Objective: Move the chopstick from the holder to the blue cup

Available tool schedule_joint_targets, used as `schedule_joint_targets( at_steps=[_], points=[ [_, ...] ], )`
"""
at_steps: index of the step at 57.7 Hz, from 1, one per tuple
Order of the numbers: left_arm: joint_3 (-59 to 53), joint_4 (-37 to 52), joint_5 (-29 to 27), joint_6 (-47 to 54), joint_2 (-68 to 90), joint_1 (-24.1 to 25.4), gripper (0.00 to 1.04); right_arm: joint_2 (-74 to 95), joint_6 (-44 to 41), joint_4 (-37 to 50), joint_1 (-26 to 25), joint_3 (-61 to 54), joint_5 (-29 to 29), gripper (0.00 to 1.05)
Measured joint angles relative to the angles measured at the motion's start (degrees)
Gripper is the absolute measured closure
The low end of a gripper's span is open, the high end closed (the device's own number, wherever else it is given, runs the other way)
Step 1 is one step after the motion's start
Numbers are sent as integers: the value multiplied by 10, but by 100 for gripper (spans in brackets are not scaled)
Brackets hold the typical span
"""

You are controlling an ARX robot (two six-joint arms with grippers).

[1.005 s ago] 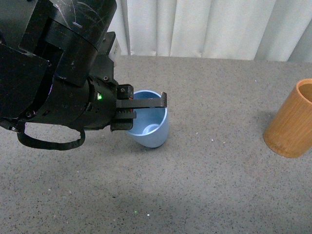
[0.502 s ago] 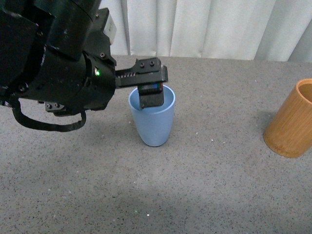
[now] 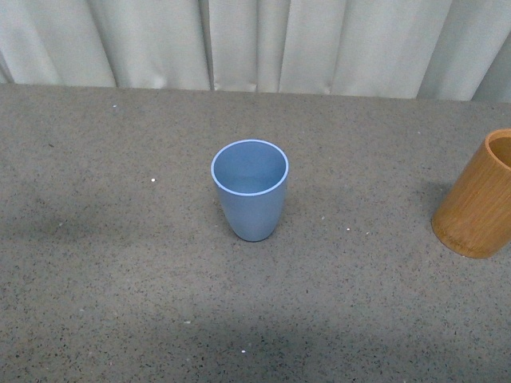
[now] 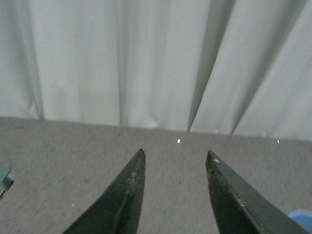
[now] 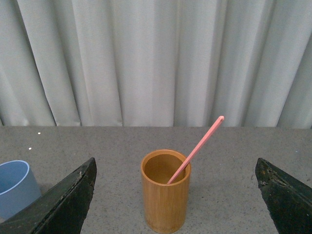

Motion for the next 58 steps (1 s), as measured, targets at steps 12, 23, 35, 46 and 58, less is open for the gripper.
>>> schedule_joint_targets(
  at_steps=[12,23,35,46,58],
  points=[
    [-127,-357,39,12,-409,56,101,1,0,0,0,0,0,10],
    [-127,-635,42,19,-761,57,101,0,0,0,0,0,2,10],
    [-127,-641,41,19,-782,57,101,0,0,0,0,0,0,10],
    [-127,-641,42,19,-782,57,90,0,0,0,0,0,0,10],
    [-127,-641,41,19,-782,57,52,18,25,-4,-7,5,-12,10]
  ],
)
